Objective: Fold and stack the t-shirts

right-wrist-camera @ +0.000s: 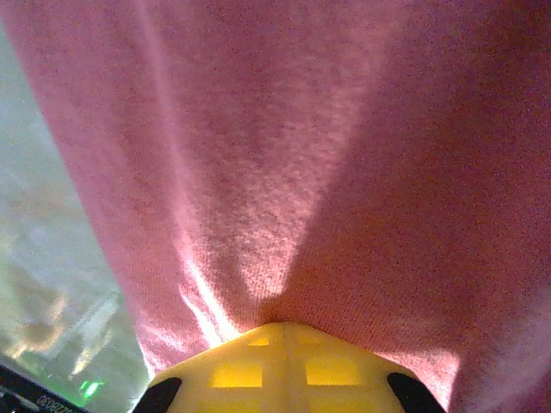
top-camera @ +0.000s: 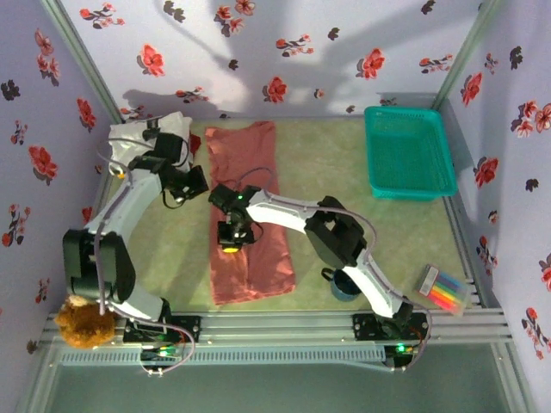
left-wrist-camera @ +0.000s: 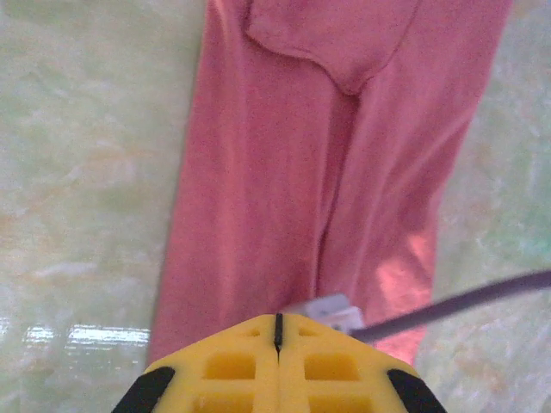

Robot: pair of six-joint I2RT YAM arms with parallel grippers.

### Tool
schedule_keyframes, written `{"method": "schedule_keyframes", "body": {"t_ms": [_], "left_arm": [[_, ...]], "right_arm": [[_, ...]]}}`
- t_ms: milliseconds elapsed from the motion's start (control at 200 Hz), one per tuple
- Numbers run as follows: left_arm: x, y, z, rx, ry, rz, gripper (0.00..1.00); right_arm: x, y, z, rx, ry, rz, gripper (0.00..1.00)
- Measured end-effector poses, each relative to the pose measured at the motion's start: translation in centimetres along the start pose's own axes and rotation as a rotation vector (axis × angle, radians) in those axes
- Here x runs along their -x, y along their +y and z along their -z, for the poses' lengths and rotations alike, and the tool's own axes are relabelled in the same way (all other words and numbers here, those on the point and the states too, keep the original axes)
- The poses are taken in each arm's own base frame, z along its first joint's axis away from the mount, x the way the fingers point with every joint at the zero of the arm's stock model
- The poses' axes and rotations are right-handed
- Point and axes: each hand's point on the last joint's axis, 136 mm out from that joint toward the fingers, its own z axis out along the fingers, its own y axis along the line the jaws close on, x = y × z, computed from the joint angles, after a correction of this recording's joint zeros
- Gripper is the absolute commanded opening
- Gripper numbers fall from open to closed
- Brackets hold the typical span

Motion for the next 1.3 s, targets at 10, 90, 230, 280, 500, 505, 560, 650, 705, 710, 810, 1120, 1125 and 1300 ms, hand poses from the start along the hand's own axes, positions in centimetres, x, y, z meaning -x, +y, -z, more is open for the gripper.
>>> {"method": "schedule_keyframes", "body": {"t_ms": [10, 90, 230, 280, 500, 505, 560, 650, 705, 710, 810, 1120, 1125, 1300], "left_arm": [[0.0, 0.0, 0.2, -0.002, -0.005, 0.001, 0.0], [-0.6, 0.3, 1.7, -0.013, -0.033, 0.001, 0.0], [-2.2, 1.1, 3.5, -0.017, -0.049, 0.008, 0.0], [-3.1, 1.5, 3.6, -0.013, -0.035, 0.017, 0.0], [-8.8, 4.0, 3.1, 0.039, 0.089, 0.082, 0.13], [-8.8, 4.0, 3.1, 0.04, 0.09, 0.082, 0.14], [-10.5, 4.3, 3.3, 0.051, 0.119, 0.094, 0.16], [-13.2, 4.7, 3.9, 0.059, 0.152, 0.105, 0.2], [-15.0, 5.1, 4.0, 0.068, 0.18, 0.109, 0.2], [-15.2, 5.2, 4.0, 0.069, 0.184, 0.11, 0.21], [-18.7, 6.3, 3.6, 0.107, 0.25, 0.124, 0.22], [-25.0, 9.9, 2.2, 0.235, 0.351, 0.167, 0.38], [-25.0, 9.9, 2.2, 0.236, 0.351, 0.168, 0.38], [-25.5, 10.6, 1.1, 0.271, 0.357, 0.192, 0.39]], "right_arm": [[0.0, 0.1, 0.0, 0.001, 0.0, 0.001, 0.0], [0.2, 1.0, -0.3, 0.012, -0.003, 0.015, 0.0], [0.5, 1.2, -0.2, 0.003, -0.018, 0.019, 0.1], [0.6, 1.0, 0.1, -0.01, -0.032, 0.028, 0.15], [-1.2, 0.4, 6.5, -0.038, -0.113, 0.083, 0.25], [-1.3, 0.4, 6.8, -0.036, -0.116, 0.084, 0.25], [-2.6, 0.0, 9.0, -0.021, -0.132, 0.094, 0.26], [-5.3, -1.8, 11.5, -0.011, -0.138, 0.092, 0.27], [-7.1, -3.6, 11.9, -0.024, -0.121, 0.079, 0.28], [-7.3, -3.8, 11.9, -0.026, -0.119, 0.078, 0.28], [-10.2, -7.5, 10.7, -0.082, -0.063, 0.034, 0.29], [-14.9, -13.3, 7.2, -0.148, 0.039, -0.093, 0.38], [-14.9, -13.3, 7.2, -0.147, 0.039, -0.093, 0.38], [-14.1, -12.1, 6.6, -0.089, 0.019, -0.092, 0.39]]}}
